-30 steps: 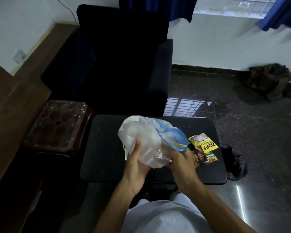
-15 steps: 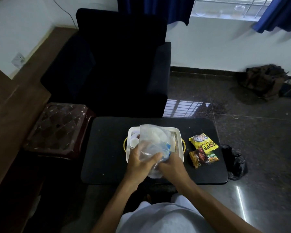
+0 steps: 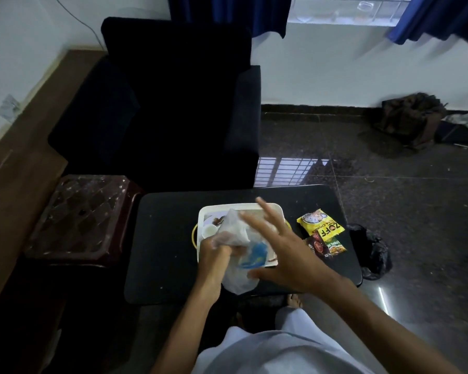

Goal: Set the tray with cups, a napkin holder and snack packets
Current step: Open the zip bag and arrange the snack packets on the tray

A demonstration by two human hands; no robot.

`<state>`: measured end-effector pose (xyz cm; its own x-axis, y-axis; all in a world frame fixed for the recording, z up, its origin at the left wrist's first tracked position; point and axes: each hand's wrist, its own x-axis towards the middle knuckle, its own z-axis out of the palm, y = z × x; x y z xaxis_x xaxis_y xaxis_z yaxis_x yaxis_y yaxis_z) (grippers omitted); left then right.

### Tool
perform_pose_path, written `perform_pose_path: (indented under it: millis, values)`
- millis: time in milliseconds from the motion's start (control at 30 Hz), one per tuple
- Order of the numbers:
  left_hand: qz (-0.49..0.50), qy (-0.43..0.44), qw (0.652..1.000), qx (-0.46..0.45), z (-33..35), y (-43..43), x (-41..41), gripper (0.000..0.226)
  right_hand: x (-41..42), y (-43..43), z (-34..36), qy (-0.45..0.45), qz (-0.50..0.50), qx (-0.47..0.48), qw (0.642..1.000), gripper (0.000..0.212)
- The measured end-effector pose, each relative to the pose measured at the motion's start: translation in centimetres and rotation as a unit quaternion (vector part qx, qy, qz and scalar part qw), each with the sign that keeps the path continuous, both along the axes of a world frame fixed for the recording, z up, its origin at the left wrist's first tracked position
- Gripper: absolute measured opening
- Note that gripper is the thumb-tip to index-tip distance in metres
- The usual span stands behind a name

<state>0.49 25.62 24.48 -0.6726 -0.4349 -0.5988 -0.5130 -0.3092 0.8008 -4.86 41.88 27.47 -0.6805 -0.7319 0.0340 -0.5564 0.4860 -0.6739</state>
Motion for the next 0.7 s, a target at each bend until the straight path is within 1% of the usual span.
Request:
perform_pose_path:
  millis: [33,100,167,233,300,333,367,433,467,500,533,600,633,700]
  values:
    - [-0.016,-0.005,1.0,0.019,0.2,0.5,-0.4,0.024,-0.1,0.3,-0.2,0.009,0.021,0.02,1.0,0.11]
    - [-0.02,-0.014,0.998,0.051,0.3,1.3,-1.0,0.027,0.2,1.1,-1.2,0.015,0.021,0.031,0.999,0.101]
    - [-0.018,-0.02,0.997,0.078,0.4,2.3,-1.6,0.029,0.4,2.3,-2.1,0.025,-0.004,0.026,0.999,0.082]
    - [-0.037,-0.004,0.994,0.098,0.3,3.5,-2.1,0.028,0.3,3.9,-2.7,0.043,-0.036,0.023,0.998,0.068]
    - [-0.054,0.03,0.99,0.129,0.2,4.8,-2.5,0.033,-0.2,5.6,-3.1,0.042,-0.074,0.014,0.996,0.062]
    - [-0.053,0.042,0.985,0.157,0.1,5.7,-2.6,0.036,-0.6,6.6,-3.3,0.044,-0.088,0.009,0.995,0.061]
    - [-0.052,0.051,0.984,0.162,-0.1,6.5,-2.8,0.035,-1.1,7.6,-3.6,0.055,-0.1,0.009,0.993,0.061]
    - [-0.053,0.049,0.992,0.105,-0.7,8.0,-2.9,0.026,-1.9,9.5,-4.2,0.082,-0.131,0.018,0.988,0.061]
    - [-0.061,0.042,0.994,0.074,-0.8,9.1,-3.1,0.029,-2.4,10.8,-4.5,0.097,-0.149,0.021,0.984,0.061]
    - [-0.072,0.033,0.995,0.056,-1.0,10.1,-3.5,0.037,-2.9,12.1,-4.9,0.11,-0.161,0.021,0.981,0.061]
    - [-0.085,0.023,0.995,0.049,-1.1,11.5,-4.0,0.047,-3.3,13.5,-5.2,0.119,-0.169,0.017,0.978,0.06]
    - [-0.119,0.018,0.991,0.062,-1.5,14.0,-5.3,0.055,-3.8,15.7,-5.8,0.135,-0.17,0.009,0.976,0.047]
    - [-0.139,0.018,0.988,0.068,-2.0,15.7,-6.3,0.055,-4.1,17.0,-6.3,0.128,-0.18,0.001,0.975,0.041]
    - [-0.161,0.014,0.985,0.067,-2.9,19.2,-8.5,0.049,-4.7,19.4,-7.3,0.074,-0.217,-0.029,0.973,0.038]
